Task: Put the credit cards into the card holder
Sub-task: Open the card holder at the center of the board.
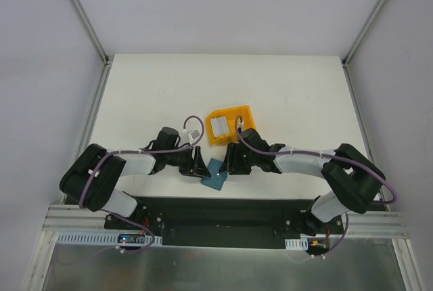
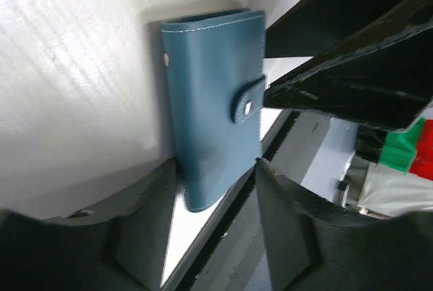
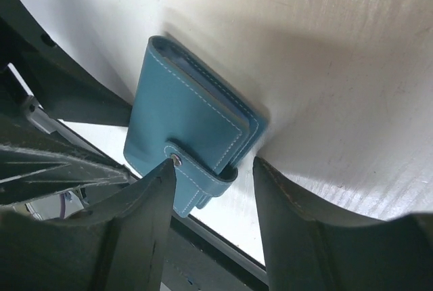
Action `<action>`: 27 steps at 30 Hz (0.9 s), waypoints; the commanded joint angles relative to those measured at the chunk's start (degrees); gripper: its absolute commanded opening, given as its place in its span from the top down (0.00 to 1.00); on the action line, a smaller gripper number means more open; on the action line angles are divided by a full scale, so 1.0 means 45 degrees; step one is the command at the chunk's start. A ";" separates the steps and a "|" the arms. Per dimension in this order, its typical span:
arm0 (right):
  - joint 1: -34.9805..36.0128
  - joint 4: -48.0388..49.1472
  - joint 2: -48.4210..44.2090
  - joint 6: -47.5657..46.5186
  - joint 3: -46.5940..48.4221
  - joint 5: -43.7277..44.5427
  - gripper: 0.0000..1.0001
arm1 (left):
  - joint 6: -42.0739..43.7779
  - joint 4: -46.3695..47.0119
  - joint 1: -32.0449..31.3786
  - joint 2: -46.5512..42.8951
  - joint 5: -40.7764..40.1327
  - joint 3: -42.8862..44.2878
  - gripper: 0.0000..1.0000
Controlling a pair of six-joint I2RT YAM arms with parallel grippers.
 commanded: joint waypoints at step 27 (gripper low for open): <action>-0.0095 0.0423 0.0014 -0.0320 -0.0338 0.0001 0.55 | -0.1354 0.2135 -0.0075 0.0858 -0.0020 -0.0398 0.87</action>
